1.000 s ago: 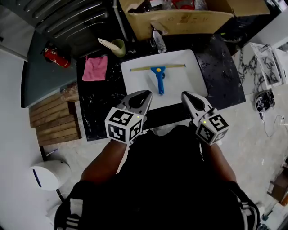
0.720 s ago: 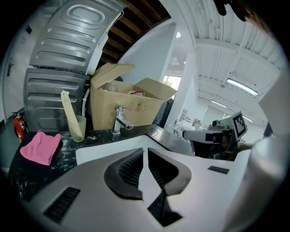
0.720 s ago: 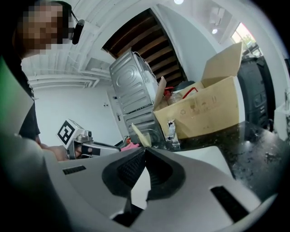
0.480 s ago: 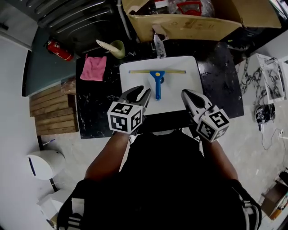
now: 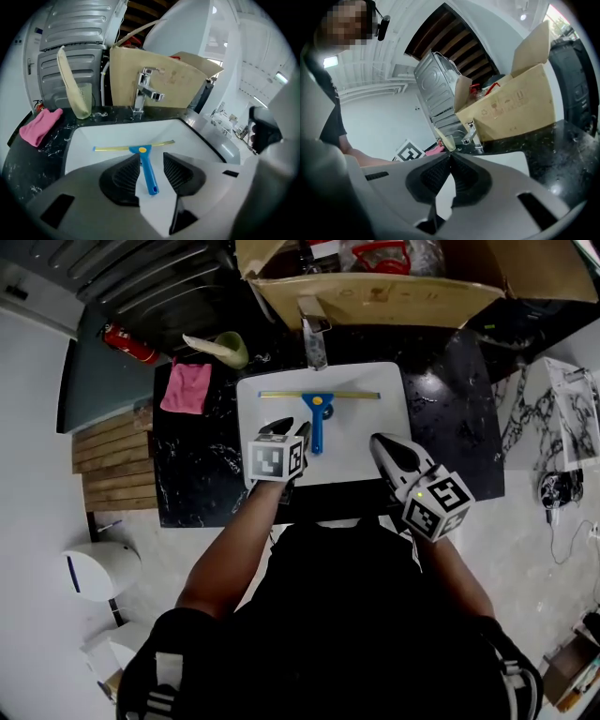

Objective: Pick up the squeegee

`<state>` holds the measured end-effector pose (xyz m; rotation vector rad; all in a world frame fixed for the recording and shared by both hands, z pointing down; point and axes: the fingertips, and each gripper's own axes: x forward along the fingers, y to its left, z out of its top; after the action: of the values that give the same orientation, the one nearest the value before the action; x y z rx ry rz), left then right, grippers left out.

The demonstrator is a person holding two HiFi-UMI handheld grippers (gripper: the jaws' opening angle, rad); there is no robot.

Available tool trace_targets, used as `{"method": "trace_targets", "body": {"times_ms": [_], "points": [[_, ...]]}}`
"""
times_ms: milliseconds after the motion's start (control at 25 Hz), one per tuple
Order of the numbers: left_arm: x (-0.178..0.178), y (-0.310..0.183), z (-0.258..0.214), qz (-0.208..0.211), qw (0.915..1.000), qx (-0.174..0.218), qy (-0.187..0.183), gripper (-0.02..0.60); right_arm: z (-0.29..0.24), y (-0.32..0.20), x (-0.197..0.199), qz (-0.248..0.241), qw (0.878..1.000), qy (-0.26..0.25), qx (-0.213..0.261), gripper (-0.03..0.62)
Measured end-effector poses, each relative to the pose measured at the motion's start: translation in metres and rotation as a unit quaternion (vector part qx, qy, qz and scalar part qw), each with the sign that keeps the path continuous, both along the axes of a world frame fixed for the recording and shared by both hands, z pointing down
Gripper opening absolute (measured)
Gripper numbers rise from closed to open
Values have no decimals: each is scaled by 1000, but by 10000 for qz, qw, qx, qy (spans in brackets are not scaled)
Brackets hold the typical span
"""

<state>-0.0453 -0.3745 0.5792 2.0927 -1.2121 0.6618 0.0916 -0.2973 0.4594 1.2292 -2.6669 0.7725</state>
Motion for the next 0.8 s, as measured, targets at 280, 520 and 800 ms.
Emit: {"method": "trace_targets", "body": {"times_ms": [280,520,800], "points": [[18,-16,67,-15,9968,-656,-461,173,9,8,19,-10,9997,-226,-115,9],[28,-25,103,-7,9926,-974,-718,180,18,17,31,61,9992,-288,-258,9],[34,-37,138,-192,9885,-1283,-781,186,28,21,52,291,9986,-220,-389,9]]}}
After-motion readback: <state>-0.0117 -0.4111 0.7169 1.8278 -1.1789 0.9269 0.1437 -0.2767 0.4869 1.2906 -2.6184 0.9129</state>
